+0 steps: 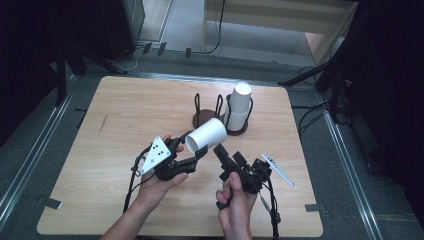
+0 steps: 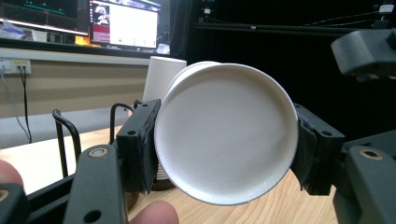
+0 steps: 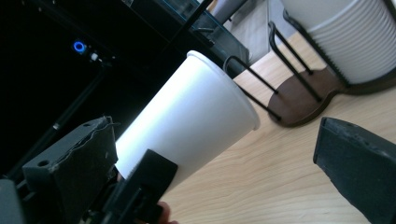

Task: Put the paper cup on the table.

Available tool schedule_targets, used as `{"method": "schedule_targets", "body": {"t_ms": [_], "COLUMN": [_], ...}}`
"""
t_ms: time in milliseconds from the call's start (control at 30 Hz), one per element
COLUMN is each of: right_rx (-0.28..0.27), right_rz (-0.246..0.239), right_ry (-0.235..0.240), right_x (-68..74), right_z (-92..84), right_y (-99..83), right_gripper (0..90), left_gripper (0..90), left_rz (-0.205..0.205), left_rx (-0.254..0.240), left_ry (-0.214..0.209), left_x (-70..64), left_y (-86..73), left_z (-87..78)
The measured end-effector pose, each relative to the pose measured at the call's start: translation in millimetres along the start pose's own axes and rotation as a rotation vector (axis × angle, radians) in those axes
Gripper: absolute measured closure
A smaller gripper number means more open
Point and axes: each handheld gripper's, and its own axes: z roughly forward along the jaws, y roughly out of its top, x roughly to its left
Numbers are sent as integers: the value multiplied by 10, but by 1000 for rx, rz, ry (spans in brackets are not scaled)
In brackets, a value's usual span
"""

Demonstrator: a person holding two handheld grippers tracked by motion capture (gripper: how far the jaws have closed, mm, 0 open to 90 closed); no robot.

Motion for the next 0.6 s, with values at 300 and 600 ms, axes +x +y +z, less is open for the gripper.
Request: {"method": "schedule_targets", "body": {"t_ms": [300, 600], "right_rx": [25, 55], "right_rz": [146, 269], "right_ry": [10, 26], "right_x": [-21, -54], "right_z": [67, 137], "right_y": [-9, -18], "right_gripper": [1, 6], "left_gripper": [353, 353], "left_rz": [14, 27], "left_rx": [3, -13], "left_ry": [-7, -7], "left_x": [-28, -44], "left_y": [-16, 1], "left_z": [2, -16]}}
